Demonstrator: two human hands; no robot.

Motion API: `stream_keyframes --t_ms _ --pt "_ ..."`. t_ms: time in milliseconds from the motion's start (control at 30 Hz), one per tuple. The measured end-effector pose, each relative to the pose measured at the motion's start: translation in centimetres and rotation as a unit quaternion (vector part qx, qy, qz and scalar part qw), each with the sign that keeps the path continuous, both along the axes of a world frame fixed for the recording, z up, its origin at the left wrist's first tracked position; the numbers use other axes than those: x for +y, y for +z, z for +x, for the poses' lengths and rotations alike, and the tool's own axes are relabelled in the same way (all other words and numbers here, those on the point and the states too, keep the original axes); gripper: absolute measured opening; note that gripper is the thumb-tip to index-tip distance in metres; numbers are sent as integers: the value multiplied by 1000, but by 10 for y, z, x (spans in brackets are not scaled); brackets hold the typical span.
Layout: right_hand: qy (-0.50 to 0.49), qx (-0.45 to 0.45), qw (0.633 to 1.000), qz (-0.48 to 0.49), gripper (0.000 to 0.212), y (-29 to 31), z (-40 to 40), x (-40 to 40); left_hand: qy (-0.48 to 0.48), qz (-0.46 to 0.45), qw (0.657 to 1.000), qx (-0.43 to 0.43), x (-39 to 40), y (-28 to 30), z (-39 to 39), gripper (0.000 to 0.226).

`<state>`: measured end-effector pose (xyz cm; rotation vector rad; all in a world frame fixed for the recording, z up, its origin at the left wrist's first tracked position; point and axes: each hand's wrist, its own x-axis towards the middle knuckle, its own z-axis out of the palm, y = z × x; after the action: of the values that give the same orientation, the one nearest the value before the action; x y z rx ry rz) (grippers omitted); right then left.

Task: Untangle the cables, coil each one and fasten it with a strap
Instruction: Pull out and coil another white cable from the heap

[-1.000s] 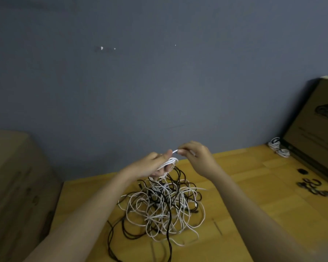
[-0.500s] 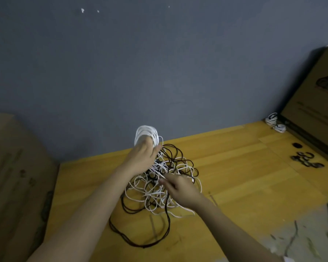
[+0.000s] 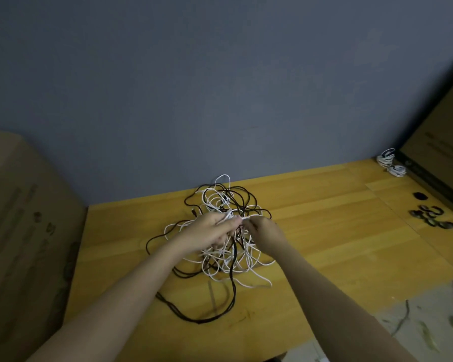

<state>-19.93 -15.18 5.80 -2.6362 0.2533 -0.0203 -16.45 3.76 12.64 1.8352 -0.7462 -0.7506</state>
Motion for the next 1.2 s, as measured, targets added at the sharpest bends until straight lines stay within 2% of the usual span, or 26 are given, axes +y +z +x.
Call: stream_keyframes --t_ms 67,133,167,267,333,367,433,467,500,567,600,633,667,800,933,1033,1200 --pt "-42 -6 996 81 36 34 21 -1 44 -38 998 9 -4 11 11 36" --pt "-95 -110 971 192 31 92 46 -5 107 -94 990 -1 -11 32 28 37" --pt "-104 -179 954 217 28 127 59 -9 134 -119 983 -21 -17 48 38 36" --pt "-93 -361 907 198 25 222 84 -14 162 -168 967 -99 -37 108 63 33" --pt "-109 -431 872 205 24 243 91 -17 163 -190 958 -136 -47 146 75 33" --pt "-124 -419 876 205 25 243 94 -20 165 -198 955 -148 -50 159 81 33" --pt "-128 -296 925 202 28 238 99 -29 166 -202 951 -167 -51 175 89 34" --pt "-114 -271 935 198 27 243 100 -33 163 -197 951 -172 -51 179 92 35" --pt "-107 -312 924 196 25 256 101 -37 159 -191 953 -175 -52 184 93 35" --pt "-83 -461 852 233 19 301 102 -33 156 -199 950 -183 -57 196 94 35" --pt "-53 -517 819 243 18 324 99 -28 158 -212 945 -191 -60 204 92 36" --pt "-34 -546 802 240 20 339 95 -23 162 -223 940 -198 -64 211 90 37" --pt "-37 -549 804 223 23 343 95 -23 168 -228 937 -204 -67 216 89 37" --pt "-131 -436 886 85 21 295 101 -47 172 -222 943 -178 -64 210 88 37" --pt "-115 -304 945 41 27 240 89 -61 154 -190 958 -148 -60 179 84 36" --pt "-120 -263 954 82 27 207 76 -59 148 -176 965 -123 -58 157 79 36" --pt "-112 -225 931 263 25 166 58 -48 130 -140 979 -78 -51 123 71 38"
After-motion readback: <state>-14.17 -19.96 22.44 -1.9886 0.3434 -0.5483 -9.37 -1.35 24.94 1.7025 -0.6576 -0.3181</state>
